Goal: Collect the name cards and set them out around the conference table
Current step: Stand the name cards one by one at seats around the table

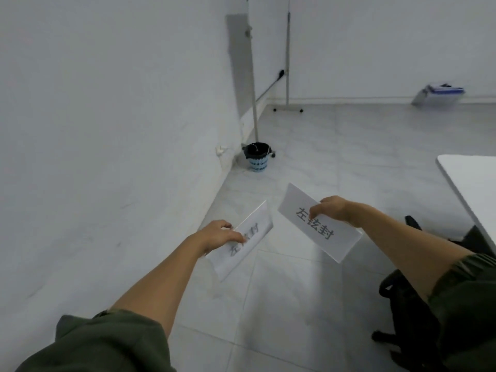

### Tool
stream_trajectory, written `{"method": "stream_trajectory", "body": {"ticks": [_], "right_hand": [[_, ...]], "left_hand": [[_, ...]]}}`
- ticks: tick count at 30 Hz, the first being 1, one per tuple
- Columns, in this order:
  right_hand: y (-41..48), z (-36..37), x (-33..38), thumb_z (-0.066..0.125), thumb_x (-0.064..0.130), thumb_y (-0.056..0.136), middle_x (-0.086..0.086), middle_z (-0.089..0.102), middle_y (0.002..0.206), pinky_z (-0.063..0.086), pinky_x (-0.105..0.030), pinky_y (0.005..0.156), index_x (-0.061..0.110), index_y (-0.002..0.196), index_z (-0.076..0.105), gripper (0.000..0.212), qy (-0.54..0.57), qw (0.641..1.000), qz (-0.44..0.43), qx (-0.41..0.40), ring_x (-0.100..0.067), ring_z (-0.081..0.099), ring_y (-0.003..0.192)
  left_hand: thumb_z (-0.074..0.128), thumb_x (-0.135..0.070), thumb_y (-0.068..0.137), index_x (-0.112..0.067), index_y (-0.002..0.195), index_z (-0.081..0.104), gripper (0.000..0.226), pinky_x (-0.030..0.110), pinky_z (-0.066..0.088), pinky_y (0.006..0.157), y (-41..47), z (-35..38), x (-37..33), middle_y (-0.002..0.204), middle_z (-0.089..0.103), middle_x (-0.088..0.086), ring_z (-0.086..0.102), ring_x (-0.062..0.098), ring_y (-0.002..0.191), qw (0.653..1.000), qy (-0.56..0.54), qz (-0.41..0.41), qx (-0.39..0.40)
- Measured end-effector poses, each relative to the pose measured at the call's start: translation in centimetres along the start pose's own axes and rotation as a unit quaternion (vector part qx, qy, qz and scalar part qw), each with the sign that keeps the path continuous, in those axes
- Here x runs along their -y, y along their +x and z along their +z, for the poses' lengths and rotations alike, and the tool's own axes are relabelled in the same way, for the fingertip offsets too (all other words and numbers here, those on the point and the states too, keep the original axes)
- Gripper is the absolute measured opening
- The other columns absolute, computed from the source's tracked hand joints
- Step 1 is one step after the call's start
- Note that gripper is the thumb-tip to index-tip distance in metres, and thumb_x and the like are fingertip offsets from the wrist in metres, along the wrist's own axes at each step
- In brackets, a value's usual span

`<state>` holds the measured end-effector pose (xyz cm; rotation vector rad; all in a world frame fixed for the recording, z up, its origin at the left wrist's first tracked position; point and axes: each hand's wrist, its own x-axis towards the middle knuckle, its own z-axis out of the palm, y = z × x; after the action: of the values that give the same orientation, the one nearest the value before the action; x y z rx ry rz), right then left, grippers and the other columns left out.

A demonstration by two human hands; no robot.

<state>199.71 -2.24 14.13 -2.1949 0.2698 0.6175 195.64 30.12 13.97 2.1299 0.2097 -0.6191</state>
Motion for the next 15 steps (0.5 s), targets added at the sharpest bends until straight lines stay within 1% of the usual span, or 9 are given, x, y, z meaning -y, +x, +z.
{"method": "stream_trajectory", "body": {"ticks": [3,6,7,10,13,15], "right_hand": [[4.6,-3.3,-0.6,0.072,0.023,0.078,-0.012,0.073,0.081,0.056,-0.029,0.058,0.011,0.088,0.068,0.016,0.035,0.998,0.034,-0.037,-0.026,0.070,0.066],[10.4,-6.8,-1.4,0.072,0.024,0.077,-0.010,0.073,0.076,0.054,-0.026,0.053,0.012,0.086,0.069,0.015,0.051,0.995,0.065,-0.054,-0.024,0.070,0.061],[12.4,-8.0,-1.7,0.072,0.024,0.077,-0.009,0.073,0.076,0.054,-0.026,0.053,0.011,0.087,0.069,0.017,0.055,0.994,0.071,-0.058,-0.024,0.071,0.061],[18.9,-12.1,-1.8,0.073,0.025,0.076,-0.012,0.074,0.078,0.056,-0.029,0.057,0.009,0.091,0.070,0.022,0.079,0.990,0.091,-0.069,-0.027,0.072,0.065],[24.8,-16.9,-0.5,0.072,0.025,0.076,-0.013,0.074,0.080,0.057,-0.031,0.060,0.009,0.092,0.070,0.023,0.100,0.988,0.097,-0.072,-0.029,0.072,0.068],[28.4,-19.9,0.6,0.072,0.025,0.078,-0.013,0.074,0.080,0.057,-0.032,0.061,0.008,0.094,0.070,0.024,0.105,0.986,0.095,-0.084,-0.029,0.072,0.069]], "left_hand": [[0.081,-0.034,0.070,-0.012,0.137,0.049,0.077,0.029,0.044,0.084,7.6,-0.2,-3.3,0.129,0.051,0.006,0.054,0.020,0.107,0.999,0.017,0.019,0.034],[0.081,-0.034,0.069,-0.014,0.135,0.049,0.076,0.023,0.043,0.067,15.2,0.2,-7.4,0.120,0.051,0.002,0.056,0.010,0.091,0.997,0.026,0.028,0.070],[0.081,-0.034,0.069,-0.014,0.135,0.049,0.075,0.023,0.043,0.065,17.6,0.2,-8.6,0.120,0.052,0.003,0.056,0.008,0.088,0.996,0.032,0.030,0.079],[0.081,-0.035,0.068,-0.015,0.134,0.050,0.075,0.030,0.046,0.075,24.9,0.4,-12.5,0.126,0.054,0.006,0.058,0.019,0.101,0.994,0.053,0.031,0.091],[0.081,-0.035,0.067,-0.015,0.133,0.050,0.076,0.030,0.048,0.073,31.4,-0.3,-17.2,0.124,0.056,0.006,0.060,0.020,0.101,0.992,0.056,0.032,0.104],[0.082,-0.036,0.065,-0.014,0.132,0.051,0.077,0.030,0.049,0.077,35.3,-0.9,-20.2,0.125,0.056,0.007,0.060,0.021,0.102,0.993,0.055,0.037,0.100]]}}
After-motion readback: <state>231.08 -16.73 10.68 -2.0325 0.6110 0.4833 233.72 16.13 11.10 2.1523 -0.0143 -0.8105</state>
